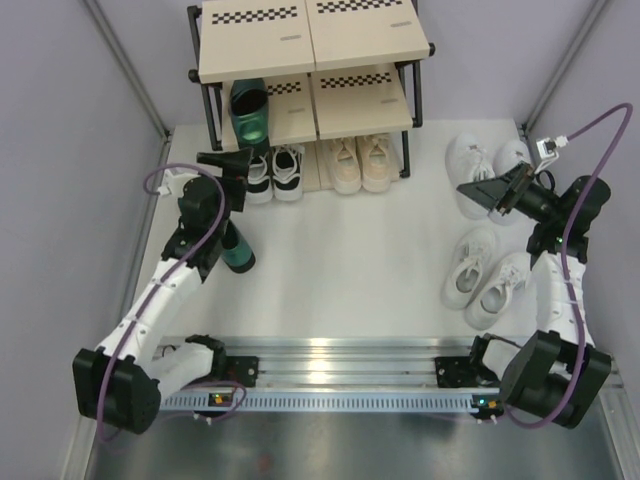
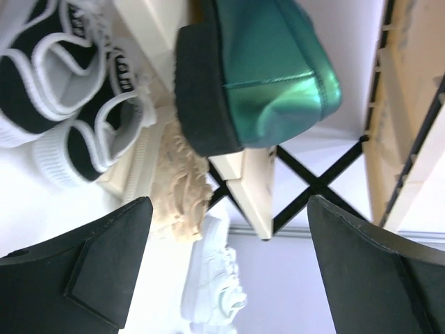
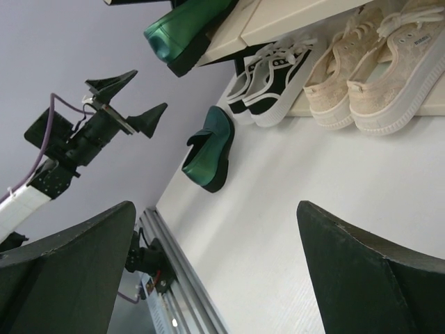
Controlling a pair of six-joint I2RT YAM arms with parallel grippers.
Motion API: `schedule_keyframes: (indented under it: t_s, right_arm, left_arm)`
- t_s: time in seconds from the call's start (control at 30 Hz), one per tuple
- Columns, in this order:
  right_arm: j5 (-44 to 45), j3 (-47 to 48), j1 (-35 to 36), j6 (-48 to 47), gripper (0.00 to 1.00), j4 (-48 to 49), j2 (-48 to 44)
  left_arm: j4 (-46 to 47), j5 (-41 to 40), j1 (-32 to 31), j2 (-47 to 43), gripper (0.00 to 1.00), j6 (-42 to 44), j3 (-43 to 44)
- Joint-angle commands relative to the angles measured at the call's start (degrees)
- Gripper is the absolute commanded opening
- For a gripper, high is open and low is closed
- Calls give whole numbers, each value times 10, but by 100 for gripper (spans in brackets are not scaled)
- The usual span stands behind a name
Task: Place and organize the shoes onto the shoe shelf
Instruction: Place the shoe at the shoe shelf, then pick up the shoe at the center of the board.
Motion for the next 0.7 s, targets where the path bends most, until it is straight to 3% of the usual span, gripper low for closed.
schedule_keyframes:
  t_s: [0.0, 0.07, 0.13, 0.17, 0.2, 0.37, 0.5, 0.67]
  right_arm:
    - [-10, 17, -5, -79, 99, -31, -23]
    - [-12, 45, -6, -142, 99, -142, -24]
    - [-17, 69, -5, -264, 99, -241, -18]
    - [-17, 93, -1, -310, 100, -335, -14]
    - [-13, 106, 2, -404, 99, -390, -6]
    - [18, 146, 15, -666, 99, -620, 23]
    - [58, 126, 31, -749, 99, -663, 25]
    - [94, 79, 55, -794, 99, -659, 10]
  left_arm:
    - [-99, -4, -1, -62, 98, 67, -10]
    - [-178, -22, 0, -92, 98, 120, -10]
    - [-236, -34, 0, -141, 98, 152, -11]
    - [-277, -37, 1, -158, 98, 183, -13]
    - [-302, -38, 1, -191, 98, 194, -19]
    - [-412, -25, 1, -262, 96, 234, -47]
    - [-441, -19, 2, -245, 92, 245, -77]
    - [-390, -30, 18, -203, 91, 266, -121]
